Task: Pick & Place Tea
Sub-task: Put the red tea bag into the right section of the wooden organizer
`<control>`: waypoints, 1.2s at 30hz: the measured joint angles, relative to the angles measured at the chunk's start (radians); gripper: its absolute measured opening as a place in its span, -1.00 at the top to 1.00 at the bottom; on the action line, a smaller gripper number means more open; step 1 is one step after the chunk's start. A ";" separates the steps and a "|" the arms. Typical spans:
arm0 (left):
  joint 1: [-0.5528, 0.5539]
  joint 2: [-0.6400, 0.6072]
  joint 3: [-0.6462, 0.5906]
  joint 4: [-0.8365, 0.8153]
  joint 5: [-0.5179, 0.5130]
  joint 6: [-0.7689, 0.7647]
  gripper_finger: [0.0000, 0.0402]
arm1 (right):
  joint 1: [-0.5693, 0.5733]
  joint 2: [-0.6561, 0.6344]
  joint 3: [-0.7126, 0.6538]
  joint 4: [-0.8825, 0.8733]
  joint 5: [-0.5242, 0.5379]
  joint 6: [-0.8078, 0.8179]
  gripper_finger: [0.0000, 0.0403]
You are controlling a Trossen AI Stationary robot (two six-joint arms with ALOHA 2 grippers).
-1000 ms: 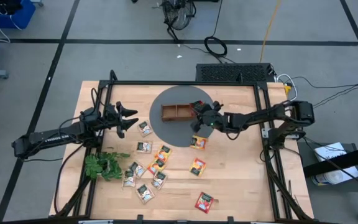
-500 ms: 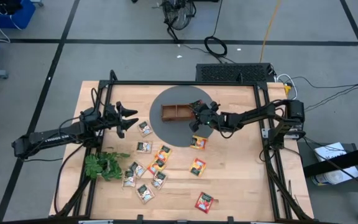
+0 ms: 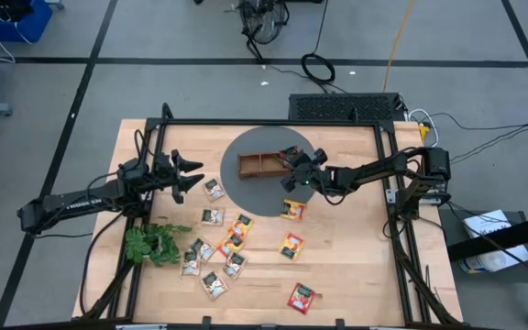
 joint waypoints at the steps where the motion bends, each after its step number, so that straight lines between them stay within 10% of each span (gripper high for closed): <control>1: 0.000 0.000 0.000 0.000 0.000 0.000 -0.06 | 0.000 0.000 0.000 0.001 0.000 0.006 0.95; 21: 0.000 0.000 0.000 0.000 0.000 0.000 -0.06 | -0.019 0.000 0.000 0.027 0.006 0.044 0.40; 36: 0.000 0.000 0.000 0.000 0.000 0.000 -0.06 | 0.007 0.000 0.001 0.146 0.050 -0.082 0.43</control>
